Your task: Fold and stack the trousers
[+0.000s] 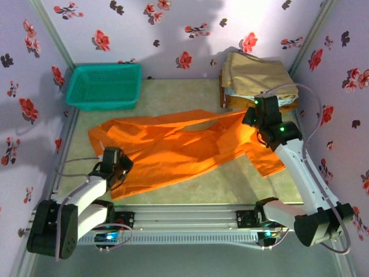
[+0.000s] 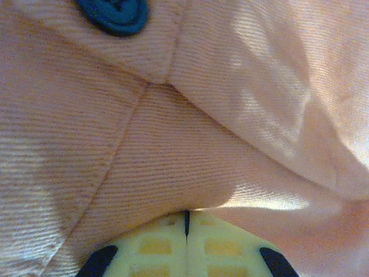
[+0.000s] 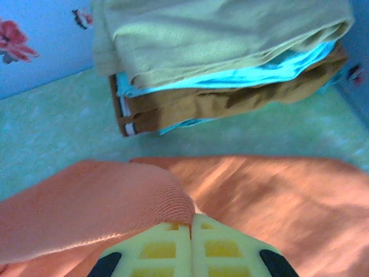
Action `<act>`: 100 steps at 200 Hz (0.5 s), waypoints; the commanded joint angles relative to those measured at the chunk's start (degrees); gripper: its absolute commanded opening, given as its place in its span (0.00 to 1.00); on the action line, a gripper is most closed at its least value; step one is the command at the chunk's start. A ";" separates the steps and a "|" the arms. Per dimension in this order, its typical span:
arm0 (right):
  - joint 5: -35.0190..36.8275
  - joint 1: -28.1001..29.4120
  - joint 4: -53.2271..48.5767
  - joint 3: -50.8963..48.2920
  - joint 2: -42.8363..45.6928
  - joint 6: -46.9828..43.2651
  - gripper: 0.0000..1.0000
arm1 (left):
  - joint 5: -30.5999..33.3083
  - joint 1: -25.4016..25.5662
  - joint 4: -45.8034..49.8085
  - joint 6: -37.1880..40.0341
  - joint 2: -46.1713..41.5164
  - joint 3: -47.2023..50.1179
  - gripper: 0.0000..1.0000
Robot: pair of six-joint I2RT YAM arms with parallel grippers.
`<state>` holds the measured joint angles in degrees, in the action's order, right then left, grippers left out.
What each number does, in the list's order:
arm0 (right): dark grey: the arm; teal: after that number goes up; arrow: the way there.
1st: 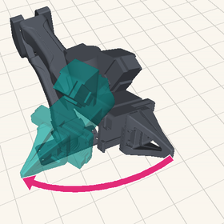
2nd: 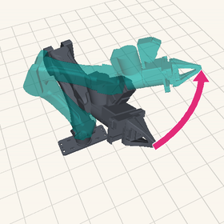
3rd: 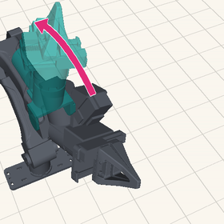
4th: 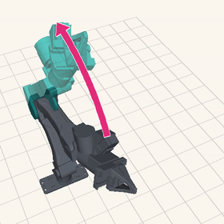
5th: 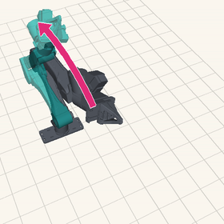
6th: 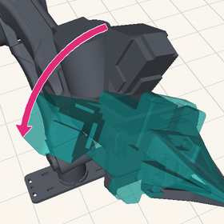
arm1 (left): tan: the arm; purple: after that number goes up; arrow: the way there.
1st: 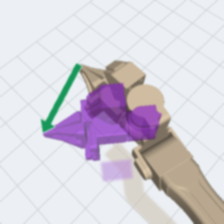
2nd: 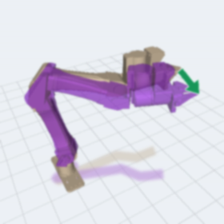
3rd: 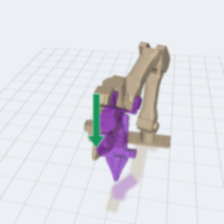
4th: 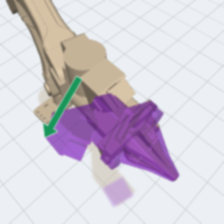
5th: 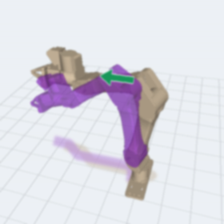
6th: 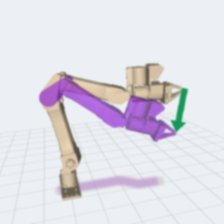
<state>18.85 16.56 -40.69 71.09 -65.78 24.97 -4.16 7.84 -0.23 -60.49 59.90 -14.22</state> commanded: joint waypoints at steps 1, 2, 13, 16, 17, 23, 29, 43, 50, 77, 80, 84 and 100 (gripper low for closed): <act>7.70 0.07 -2.71 3.09 0.50 -2.65 0.00 | -0.32 -5.20 5.61 2.95 1.14 -0.16 0.00; 7.70 0.06 -2.76 3.04 0.53 -2.65 0.00 | -0.41 -5.33 5.69 3.02 1.16 -0.27 0.00; 7.83 0.13 -2.86 2.72 1.04 -2.67 0.00 | -1.37 -8.33 6.71 3.88 1.35 -1.25 0.00; 7.82 0.09 -2.95 2.61 1.19 -2.67 0.00 | -1.76 -9.23 6.87 4.16 1.43 -1.43 0.00; 7.84 0.11 -2.93 2.63 1.23 -2.70 0.00 | -1.83 -9.50 6.89 4.29 1.48 -1.47 0.00; 7.84 0.14 -2.94 2.40 1.50 -2.65 0.00 | -2.72 -11.36 7.11 4.89 1.68 -1.91 0.00; 7.94 0.08 -2.81 2.15 1.69 -2.80 0.00 | -3.66 -13.25 7.17 5.35 1.91 -2.23 0.00; 8.14 0.08 -2.21 1.94 1.73 -3.24 0.00 | -6.55 -17.64 6.79 6.20 3.03 -2.62 0.00; 8.09 0.09 -1.74 2.16 1.38 -3.35 0.00 | -7.67 -19.52 6.62 6.69 3.80 -2.53 0.00; 6.29 0.12 0.17 5.21 -2.51 -3.96 0.00 | -11.50 -26.37 5.66 7.55 6.97 -5.80 0.00; 5.90 0.13 0.43 5.73 -3.15 -4.15 0.00 | -11.89 -27.17 5.48 7.45 7.26 -5.94 0.00; 5.43 0.08 0.87 6.36 -3.95 -4.41 0.00 | -12.15 -28.23 5.19 7.37 7.54 -6.19 0.00; 4.02 0.13 1.44 10.34 -8.32 -5.61 0.00 | -13.06 -31.62 3.56 4.95 8.52 -6.85 0.00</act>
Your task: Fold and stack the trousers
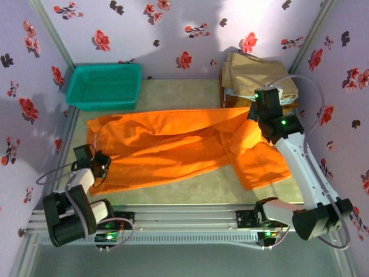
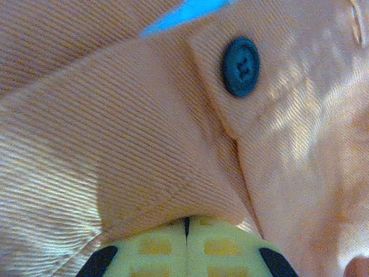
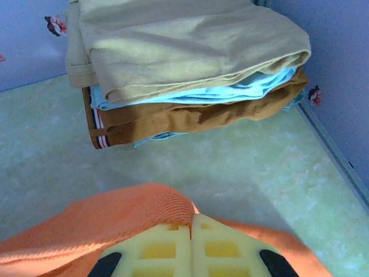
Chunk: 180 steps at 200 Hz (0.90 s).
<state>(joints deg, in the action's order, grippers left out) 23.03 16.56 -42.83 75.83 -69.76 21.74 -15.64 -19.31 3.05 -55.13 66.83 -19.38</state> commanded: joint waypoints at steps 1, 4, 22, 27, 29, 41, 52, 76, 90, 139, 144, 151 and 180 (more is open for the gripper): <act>-0.25 0.14 3.61 5.88 -4.69 -2.52 0.00 | -1.67 -4.58 0.02 -0.58 1.57 -1.70 0.00; -0.42 0.13 3.74 6.73 -5.67 -2.84 0.00 | -1.76 -4.86 -0.69 -1.24 1.62 -1.86 0.00; -1.26 -0.08 4.29 12.65 -13.06 -5.37 0.00 | -2.39 -4.95 -3.49 -3.74 2.68 -4.05 0.00; -1.38 -0.27 4.14 14.90 -15.47 -6.33 0.00 | -3.26 -4.95 -3.66 -3.81 3.27 -5.17 0.00; -1.33 -0.42 4.09 15.82 -16.48 -6.72 0.00 | -3.54 -4.95 -3.57 -3.72 3.45 -5.64 0.00; -1.23 -1.85 2.69 22.62 -23.31 -8.08 0.00 | -4.60 -4.63 -2.09 -2.68 4.09 -8.26 0.00; -1.23 -3.97 -0.08 30.31 -30.25 -8.07 0.00 | -5.59 -4.02 -1.35 -1.65 4.04 -9.87 0.00; 1.19 -7.03 -10.88 50.14 -43.63 -4.30 0.58 | -5.89 -1.29 1.67 0.13 2.03 -11.05 0.00; 1.64 -7.25 -16.77 58.85 -47.53 -2.55 0.66 | -5.98 1.38 3.17 0.64 0.09 -11.26 0.02; -2.58 0.00 -4.48 22.26 -24.64 2.28 0.69 | -3.11 15.97 12.15 1.49 -13.02 -10.61 0.47; -4.54 0.92 -2.38 16.25 -21.25 3.55 0.68 | -1.46 18.51 13.26 1.04 -14.46 -10.41 0.48; -7.95 2.08 0.45 8.16 -16.85 4.85 0.66 | 0.66 22.59 14.02 0.24 -16.00 -9.68 0.49; -14.59 5.10 3.46 -16.27 -3.23 11.59 0.56 | 5.21 33.69 11.75 -3.90 -17.49 -4.37 0.53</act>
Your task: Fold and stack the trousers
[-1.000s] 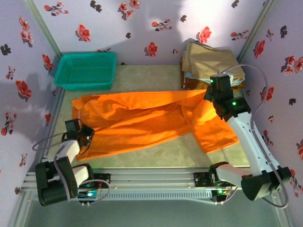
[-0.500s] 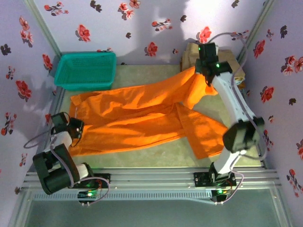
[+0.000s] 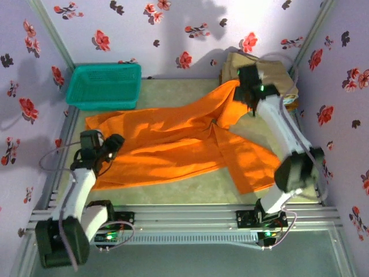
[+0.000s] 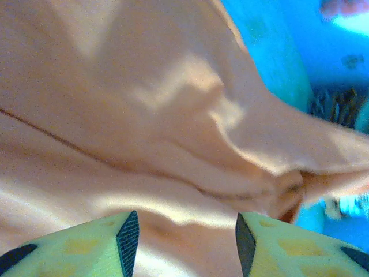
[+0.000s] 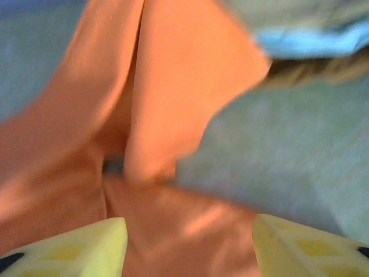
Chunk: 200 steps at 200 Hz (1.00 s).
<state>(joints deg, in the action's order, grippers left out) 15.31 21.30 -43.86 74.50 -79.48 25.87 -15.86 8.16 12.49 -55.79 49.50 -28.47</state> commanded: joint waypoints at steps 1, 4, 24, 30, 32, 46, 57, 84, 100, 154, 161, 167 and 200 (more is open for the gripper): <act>-7.18 0.47 4.48 -15.54 6.87 7.67 0.56 | 5.54 6.45 2.20 -3.39 -0.04 4.91 0.52; -7.89 0.65 4.34 -17.33 7.77 8.22 0.55 | 5.84 7.08 1.68 -3.66 0.38 5.44 0.53; -9.38 4.09 2.90 -26.47 11.84 11.51 0.59 | 6.19 8.20 -3.63 -5.07 3.96 9.39 0.53; -9.46 5.37 2.65 -28.62 12.34 12.26 0.62 | 6.47 8.27 -5.87 -5.29 5.28 10.54 0.52; -9.50 5.69 2.60 -29.26 12.45 12.45 0.62 | 6.70 8.27 -6.57 -5.29 5.73 10.78 0.53; -9.87 7.40 2.07 -32.82 12.73 14.03 0.63 | 8.50 7.68 -9.67 -5.32 8.86 12.54 0.50; -10.37 8.53 2.82 -34.92 12.98 14.55 0.65 | 9.86 7.01 -10.95 -3.70 11.19 12.76 0.48; -11.82 9.62 4.38 -37.91 12.22 16.01 0.67 | 10.50 3.61 -12.35 -1.85 16.23 12.56 0.47; -13.15 10.21 7.16 -40.30 11.45 17.47 0.67 | 9.10 1.46 -13.63 -1.18 17.79 12.54 0.46; -15.84 11.45 12.44 -44.74 6.35 18.76 0.58 | 8.17 -2.93 -11.98 1.11 16.68 11.63 0.46; -16.00 11.55 12.94 -45.19 6.23 18.70 0.51 | 8.12 -3.74 -11.35 1.54 16.11 11.63 0.46; -15.83 11.52 13.01 -45.31 6.10 18.61 0.43 | 8.08 -4.51 -10.95 1.92 15.54 11.70 0.46; -14.08 11.58 10.11 -43.56 8.45 17.71 0.00 | 6.70 -8.73 -8.36 3.30 12.53 11.78 0.46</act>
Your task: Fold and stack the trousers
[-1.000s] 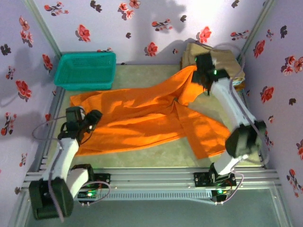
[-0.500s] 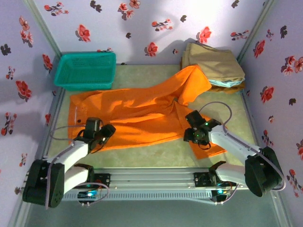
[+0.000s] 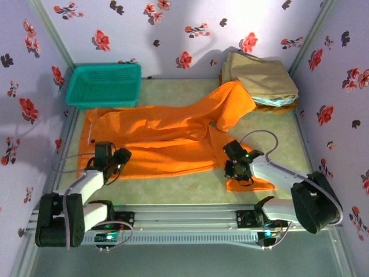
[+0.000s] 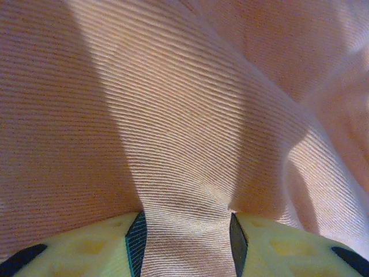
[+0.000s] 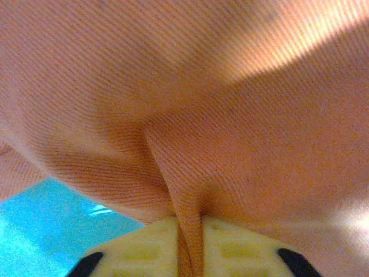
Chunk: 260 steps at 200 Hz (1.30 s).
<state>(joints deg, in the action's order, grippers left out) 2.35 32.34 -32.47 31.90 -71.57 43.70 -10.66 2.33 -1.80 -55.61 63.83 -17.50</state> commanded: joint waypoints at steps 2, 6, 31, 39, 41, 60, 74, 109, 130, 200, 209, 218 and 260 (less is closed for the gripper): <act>-0.90 0.56 -1.74 -0.74 0.90 -0.22 0.00 | 1.40 -3.04 6.07 3.27 -1.97 0.80 0.46; -0.44 0.59 -2.78 -0.17 1.59 -0.28 0.00 | 1.21 -3.38 6.42 3.52 -2.36 0.72 0.46; 0.76 0.70 -10.23 5.93 9.59 -1.65 0.00 | 0.61 -6.55 10.57 5.08 -4.99 -1.66 0.39; 1.57 0.69 -12.76 8.46 12.37 -2.15 0.00 | 0.47 -7.78 11.81 5.45 -5.94 -2.20 0.38; 1.82 0.70 -13.34 9.39 12.98 -2.27 0.00 | 0.40 -8.19 12.13 5.50 -6.16 -2.33 0.38; 3.67 0.62 -17.93 17.19 16.88 -4.11 0.00 | -0.87 -11.56 13.73 5.91 -7.45 -3.39 0.37; 5.13 0.00 -19.69 22.95 17.03 -6.30 0.00 | -1.92 -13.07 13.71 6.04 -7.55 -4.14 0.36; 4.71 -10.68 -20.61 34.85 12.02 -12.23 0.00 | -3.09 -13.58 13.24 6.72 -5.67 -6.34 0.35; -0.16 -22.73 -18.05 37.51 8.08 -14.10 0.00 | -4.01 -13.58 11.92 6.46 -3.71 -6.94 0.35; 9.63 -51.31 -13.73 40.61 -8.78 -10.31 0.74 | -7.59 -7.02 8.09 5.49 3.79 -10.75 0.41; 9.10 -51.10 -12.79 39.99 -6.66 -10.26 0.75 | -7.77 -6.61 8.77 5.72 3.51 -11.35 0.45; 5.54 -50.15 -11.05 38.56 -4.06 -10.66 0.75 | -7.85 -5.86 9.33 5.94 2.71 -11.71 0.48; 0.11 -33.49 -8.15 26.95 0.24 -10.39 0.74 | -4.38 4.48 11.30 5.24 -1.62 -12.10 0.54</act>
<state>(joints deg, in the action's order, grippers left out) 5.78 -9.69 -41.89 65.45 -70.87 32.67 -16.64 0.97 7.57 -50.61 64.93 -28.38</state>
